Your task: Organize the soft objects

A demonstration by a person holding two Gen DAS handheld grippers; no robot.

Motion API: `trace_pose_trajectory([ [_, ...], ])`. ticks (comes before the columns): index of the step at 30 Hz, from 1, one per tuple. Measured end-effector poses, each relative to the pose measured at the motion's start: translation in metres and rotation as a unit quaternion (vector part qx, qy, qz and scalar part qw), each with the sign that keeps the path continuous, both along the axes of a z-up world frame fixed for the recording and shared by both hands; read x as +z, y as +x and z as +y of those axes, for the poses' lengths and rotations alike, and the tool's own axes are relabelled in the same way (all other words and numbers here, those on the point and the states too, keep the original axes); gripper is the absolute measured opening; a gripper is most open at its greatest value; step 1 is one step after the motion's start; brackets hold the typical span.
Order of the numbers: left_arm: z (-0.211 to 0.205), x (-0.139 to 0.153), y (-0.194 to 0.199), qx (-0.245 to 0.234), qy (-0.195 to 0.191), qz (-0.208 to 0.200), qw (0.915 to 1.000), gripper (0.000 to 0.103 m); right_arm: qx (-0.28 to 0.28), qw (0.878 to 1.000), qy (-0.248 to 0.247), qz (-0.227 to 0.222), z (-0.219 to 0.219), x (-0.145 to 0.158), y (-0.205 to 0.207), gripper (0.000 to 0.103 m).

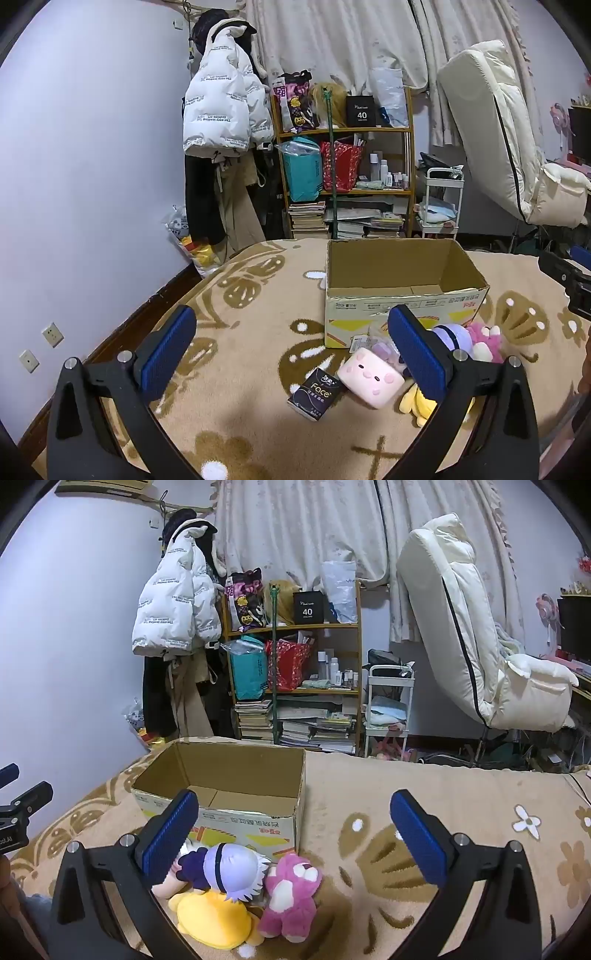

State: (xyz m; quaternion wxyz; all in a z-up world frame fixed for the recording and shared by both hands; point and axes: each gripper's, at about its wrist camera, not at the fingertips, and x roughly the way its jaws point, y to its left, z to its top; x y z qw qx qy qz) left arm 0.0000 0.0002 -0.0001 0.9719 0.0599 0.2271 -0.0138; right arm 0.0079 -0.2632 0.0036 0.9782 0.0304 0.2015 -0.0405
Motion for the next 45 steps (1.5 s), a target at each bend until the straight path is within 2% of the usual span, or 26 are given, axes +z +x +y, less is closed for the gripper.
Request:
trace_pose_trajectory([
  [45,-0.0052,0.0011,-0.0016,0.005,0.004,-0.005,1.0000,0.102,-0.001,1.000,0.002,-0.004,-0.0011,0.0005,-0.0011,0.103],
])
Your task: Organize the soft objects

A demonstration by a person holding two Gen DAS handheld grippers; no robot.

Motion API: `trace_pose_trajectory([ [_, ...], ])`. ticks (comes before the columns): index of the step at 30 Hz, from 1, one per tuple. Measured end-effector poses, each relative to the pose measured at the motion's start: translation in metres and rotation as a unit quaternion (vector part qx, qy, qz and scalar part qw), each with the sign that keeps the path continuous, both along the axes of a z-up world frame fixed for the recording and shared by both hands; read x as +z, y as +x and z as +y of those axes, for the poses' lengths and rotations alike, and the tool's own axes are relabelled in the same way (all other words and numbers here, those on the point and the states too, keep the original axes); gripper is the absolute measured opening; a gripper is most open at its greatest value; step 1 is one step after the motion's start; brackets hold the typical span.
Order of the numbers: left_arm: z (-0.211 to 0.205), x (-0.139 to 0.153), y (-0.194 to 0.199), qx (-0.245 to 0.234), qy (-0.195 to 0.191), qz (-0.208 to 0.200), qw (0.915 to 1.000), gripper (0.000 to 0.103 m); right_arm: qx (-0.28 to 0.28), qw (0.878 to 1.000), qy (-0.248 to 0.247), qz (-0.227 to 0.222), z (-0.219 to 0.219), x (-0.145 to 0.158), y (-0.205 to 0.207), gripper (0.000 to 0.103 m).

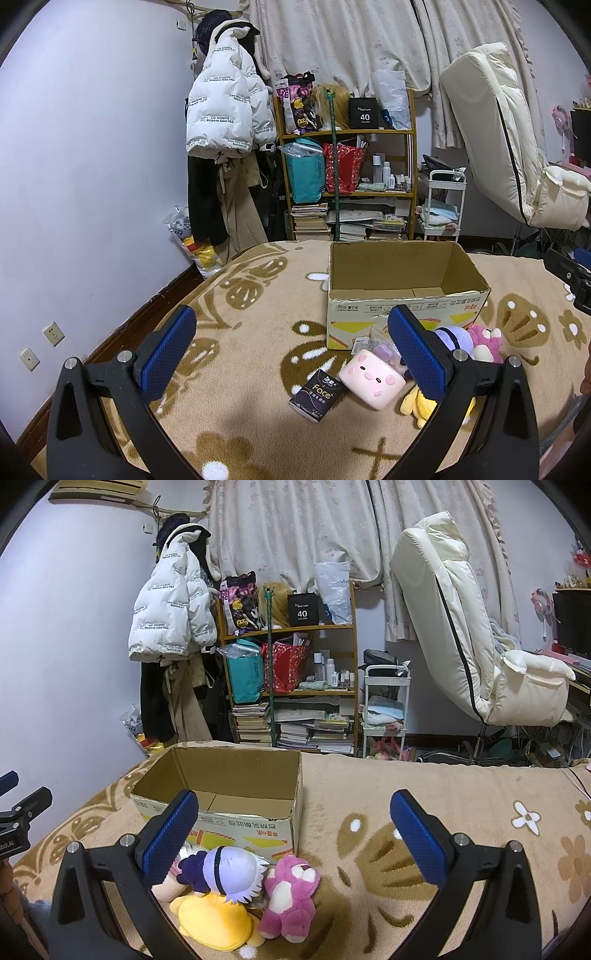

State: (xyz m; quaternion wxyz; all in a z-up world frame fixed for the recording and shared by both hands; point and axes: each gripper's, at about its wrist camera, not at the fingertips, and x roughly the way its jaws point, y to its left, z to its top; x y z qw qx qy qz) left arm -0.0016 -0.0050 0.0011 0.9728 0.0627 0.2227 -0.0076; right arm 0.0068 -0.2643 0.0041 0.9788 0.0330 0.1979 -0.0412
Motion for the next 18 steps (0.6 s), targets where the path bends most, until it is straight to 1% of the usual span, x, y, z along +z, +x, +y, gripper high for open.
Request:
trace_pose_trajectory([
  [18,0.0009,0.0021,-0.0014,-0.001,-0.001,0.000,1.0000,0.102,0.000,1.000,0.001,-0.001,0.0001,0.0003,-0.0003,0.103],
])
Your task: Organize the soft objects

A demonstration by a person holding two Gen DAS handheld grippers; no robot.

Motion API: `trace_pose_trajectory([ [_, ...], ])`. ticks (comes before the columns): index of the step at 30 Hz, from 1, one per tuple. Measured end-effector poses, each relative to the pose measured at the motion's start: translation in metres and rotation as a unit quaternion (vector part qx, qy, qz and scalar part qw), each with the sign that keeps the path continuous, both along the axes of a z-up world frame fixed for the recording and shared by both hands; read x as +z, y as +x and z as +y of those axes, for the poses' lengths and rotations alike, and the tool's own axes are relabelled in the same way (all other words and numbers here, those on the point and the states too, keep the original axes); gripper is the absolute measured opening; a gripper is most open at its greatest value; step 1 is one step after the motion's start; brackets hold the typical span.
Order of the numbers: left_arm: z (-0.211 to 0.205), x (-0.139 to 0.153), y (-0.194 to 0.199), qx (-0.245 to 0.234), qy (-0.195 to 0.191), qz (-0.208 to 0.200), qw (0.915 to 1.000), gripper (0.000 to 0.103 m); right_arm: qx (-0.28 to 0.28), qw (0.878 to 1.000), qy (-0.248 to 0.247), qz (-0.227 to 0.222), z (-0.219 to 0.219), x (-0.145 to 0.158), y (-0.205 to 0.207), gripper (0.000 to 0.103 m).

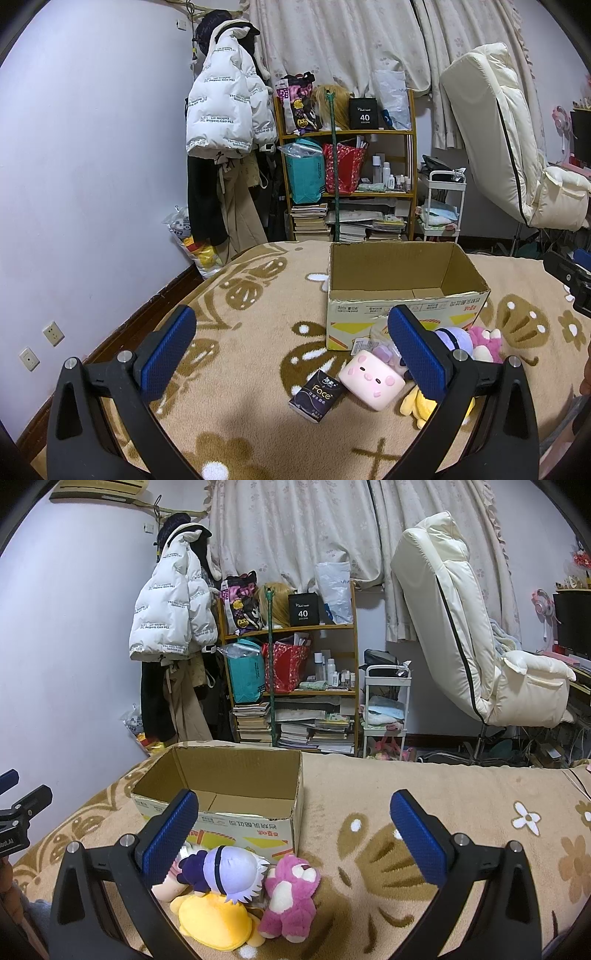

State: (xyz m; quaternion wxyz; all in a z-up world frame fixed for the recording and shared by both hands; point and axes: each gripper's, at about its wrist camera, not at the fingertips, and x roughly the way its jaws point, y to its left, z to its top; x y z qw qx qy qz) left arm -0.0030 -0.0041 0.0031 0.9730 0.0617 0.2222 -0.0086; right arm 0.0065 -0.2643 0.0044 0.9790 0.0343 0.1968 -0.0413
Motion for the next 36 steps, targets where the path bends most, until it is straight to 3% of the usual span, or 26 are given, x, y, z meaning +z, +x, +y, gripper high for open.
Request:
trace_pose_trajectory([
  [36,0.0071,-0.0003,0.0064,0.001,-0.003,0.016,0.9999,0.102,0.000,1.000,0.002,0.001,0.0011,0.0000,-0.0019,0.103],
])
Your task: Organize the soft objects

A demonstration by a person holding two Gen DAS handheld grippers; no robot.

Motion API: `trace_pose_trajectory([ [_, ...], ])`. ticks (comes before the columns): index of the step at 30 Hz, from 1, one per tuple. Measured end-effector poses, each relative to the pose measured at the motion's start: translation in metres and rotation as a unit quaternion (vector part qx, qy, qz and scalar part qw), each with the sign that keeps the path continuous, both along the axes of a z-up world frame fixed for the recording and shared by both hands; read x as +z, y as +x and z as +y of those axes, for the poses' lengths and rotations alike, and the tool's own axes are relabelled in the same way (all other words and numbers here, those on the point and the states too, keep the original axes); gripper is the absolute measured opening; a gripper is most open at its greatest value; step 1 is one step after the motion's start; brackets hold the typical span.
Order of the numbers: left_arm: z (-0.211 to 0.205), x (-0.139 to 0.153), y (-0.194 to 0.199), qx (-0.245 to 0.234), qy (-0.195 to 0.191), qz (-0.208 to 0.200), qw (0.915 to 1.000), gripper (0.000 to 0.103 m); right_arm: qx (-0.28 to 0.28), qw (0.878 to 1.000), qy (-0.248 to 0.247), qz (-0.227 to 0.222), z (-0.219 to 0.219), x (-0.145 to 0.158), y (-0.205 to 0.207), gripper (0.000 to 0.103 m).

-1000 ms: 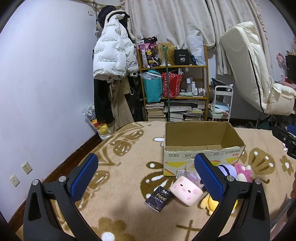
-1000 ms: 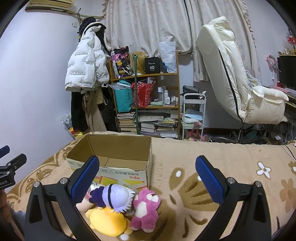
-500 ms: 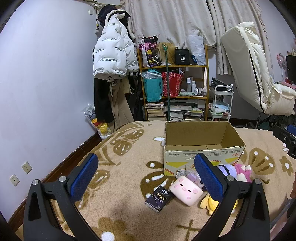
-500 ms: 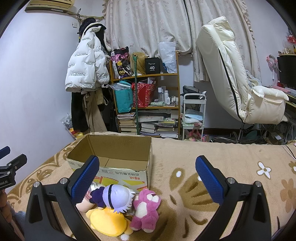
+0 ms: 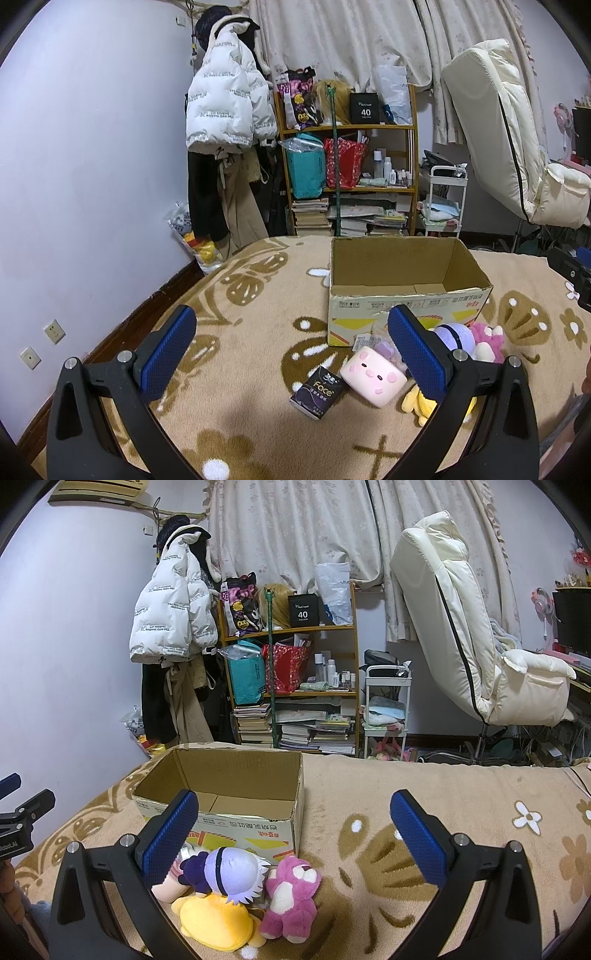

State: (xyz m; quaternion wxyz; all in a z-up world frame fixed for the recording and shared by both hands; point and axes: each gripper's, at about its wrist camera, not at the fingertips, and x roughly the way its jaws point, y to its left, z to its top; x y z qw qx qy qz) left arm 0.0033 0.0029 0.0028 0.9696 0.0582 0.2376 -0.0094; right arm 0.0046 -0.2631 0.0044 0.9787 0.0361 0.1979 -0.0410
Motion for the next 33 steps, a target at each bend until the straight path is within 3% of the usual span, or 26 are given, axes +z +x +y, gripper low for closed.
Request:
trace_pose_trajectory([
  [5,0.000,-0.008,0.011,-0.004,-0.009,0.032,0.9994,0.102,0.006,0.999,0.008,0.035,-0.006,0.004,0.008,0.103],
  [14,-0.017,-0.032,0.040,-0.015,0.005,0.099,0.9950,0.102,0.005,0.993,0.024,0.116,-0.007,-0.025,0.035,0.103],
  [20,-0.020,-0.054,0.062,-0.015,-0.003,0.152,0.9883,0.102,0.008,0.982,0.041,0.182,-0.010,-0.048,0.059,0.091],
  [33,-0.040,-0.083,0.087,-0.038,0.014,0.207,0.9775,0.102,-0.001,0.962,0.065,0.264,-0.016,-0.090,0.093,0.091],
])
